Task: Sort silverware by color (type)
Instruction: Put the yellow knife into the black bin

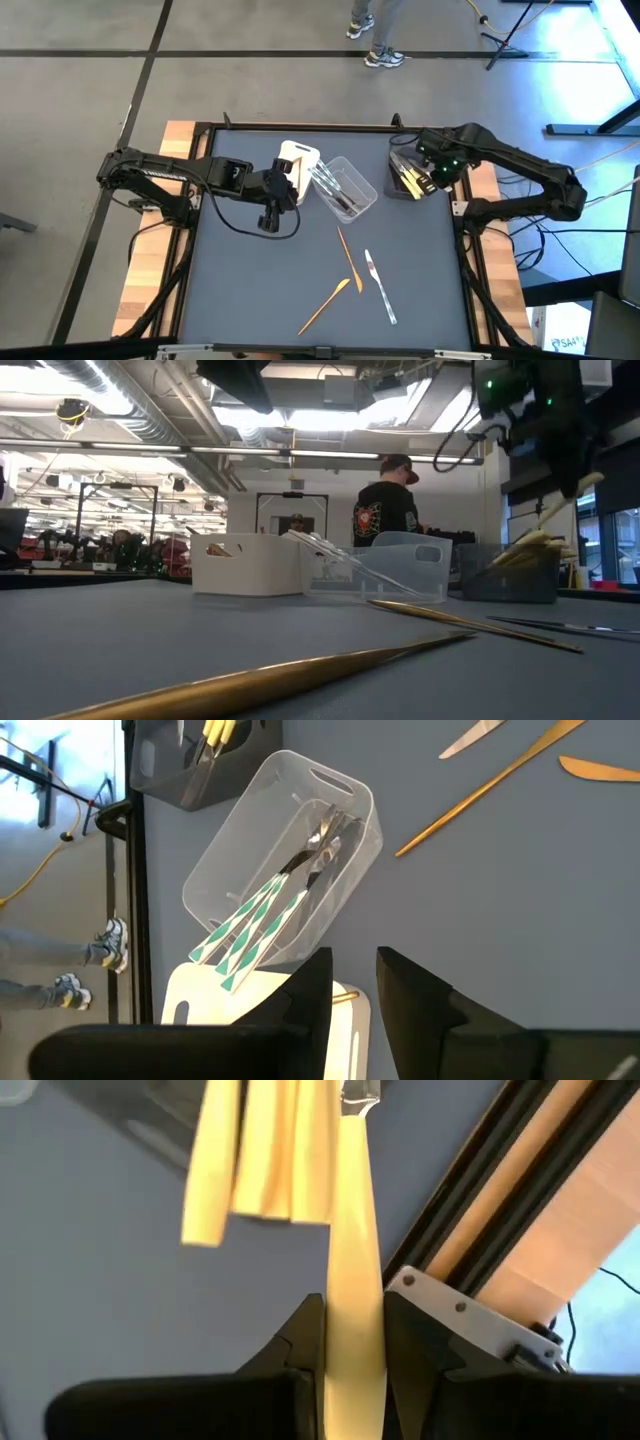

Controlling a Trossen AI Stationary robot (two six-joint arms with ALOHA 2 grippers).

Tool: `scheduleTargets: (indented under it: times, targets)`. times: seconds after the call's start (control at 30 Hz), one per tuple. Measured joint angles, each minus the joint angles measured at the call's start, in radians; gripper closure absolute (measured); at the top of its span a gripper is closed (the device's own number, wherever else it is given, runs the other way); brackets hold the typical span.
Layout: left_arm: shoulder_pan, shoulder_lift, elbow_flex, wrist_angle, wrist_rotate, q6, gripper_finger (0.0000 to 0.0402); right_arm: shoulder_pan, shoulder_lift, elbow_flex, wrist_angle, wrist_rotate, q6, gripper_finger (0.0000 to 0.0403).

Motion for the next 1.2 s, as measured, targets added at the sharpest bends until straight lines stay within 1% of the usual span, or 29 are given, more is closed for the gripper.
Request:
scheduleTargets:
  times: [0.2,0.43,0.5,0.7,0.87,1.03,1.2]
  targets:
    - [0.000,0.000,0.000,0.021,0.000,0.000,0.0326,-0.101,0.000,-0.060,0.103,-0.053,-0.090,0.0338]
    - [0.000,0.000,0.000,0.049,0.000,0.000,0.0326,-0.161,0.005,-0.085,0.241,-0.136,-0.095,0.0338]
    - [0.000,0.000,0.000,0.055,0.000,0.000,0.0326,-0.163,0.020,-0.086,0.257,-0.151,-0.095,0.0338]
    - [0.000,0.000,0.000,0.067,0.000,-0.002,0.0326,-0.161,0.100,-0.086,0.262,-0.149,-0.095,0.0338]
    - [0.000,0.000,0.000,0.067,0.000,-0.060,0.0326,-0.161,0.154,-0.086,0.300,-0.147,-0.095,0.0338]
    - [0.000,0.000,0.000,0.067,0.000,-0.102,0.0326,-0.161,0.179,-0.086,0.345,-0.147,-0.095,0.0338]
    - [0.000,0.000,0.000,0.066,0.000,-0.133,0.0326,-0.161,0.190,-0.086,0.350,-0.147,-0.095,0.0338]
